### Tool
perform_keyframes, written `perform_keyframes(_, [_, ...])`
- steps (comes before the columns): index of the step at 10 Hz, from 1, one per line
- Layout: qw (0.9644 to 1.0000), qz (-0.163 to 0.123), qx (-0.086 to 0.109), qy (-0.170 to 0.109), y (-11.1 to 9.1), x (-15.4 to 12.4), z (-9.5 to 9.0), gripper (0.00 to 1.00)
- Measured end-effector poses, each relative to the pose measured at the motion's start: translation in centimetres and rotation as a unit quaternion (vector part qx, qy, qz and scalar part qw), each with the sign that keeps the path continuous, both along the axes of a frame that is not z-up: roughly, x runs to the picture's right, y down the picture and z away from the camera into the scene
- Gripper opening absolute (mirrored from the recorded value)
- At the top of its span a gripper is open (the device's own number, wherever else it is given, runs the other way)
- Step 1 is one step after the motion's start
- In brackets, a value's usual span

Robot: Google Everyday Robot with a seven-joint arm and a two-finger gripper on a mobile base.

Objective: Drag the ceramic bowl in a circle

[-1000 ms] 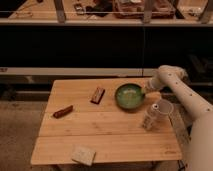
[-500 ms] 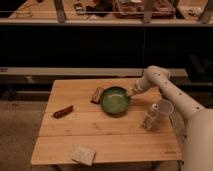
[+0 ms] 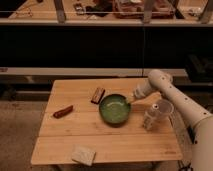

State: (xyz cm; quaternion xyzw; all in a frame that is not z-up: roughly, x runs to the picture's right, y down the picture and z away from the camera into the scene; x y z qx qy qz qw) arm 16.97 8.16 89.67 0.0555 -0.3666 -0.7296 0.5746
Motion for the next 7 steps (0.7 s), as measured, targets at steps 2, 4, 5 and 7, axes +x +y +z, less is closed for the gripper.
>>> perform_keyframes(2, [0.9999, -0.010, 0.000, 0.012, 1.0, 1.9, -0.4, 0.10])
perform_keyframes(4, [0.9990, -0.013, 0.007, 0.042, 1.2, 4.8, -0.3, 0.10])
perform_keyframes(5, [0.9978, -0.006, 0.010, 0.065, 0.8, 6.5, -0.1, 0.10])
perform_keyframes(7, [0.9941, 0.018, 0.025, 0.104, -1.6, 8.7, 0.1, 0.10])
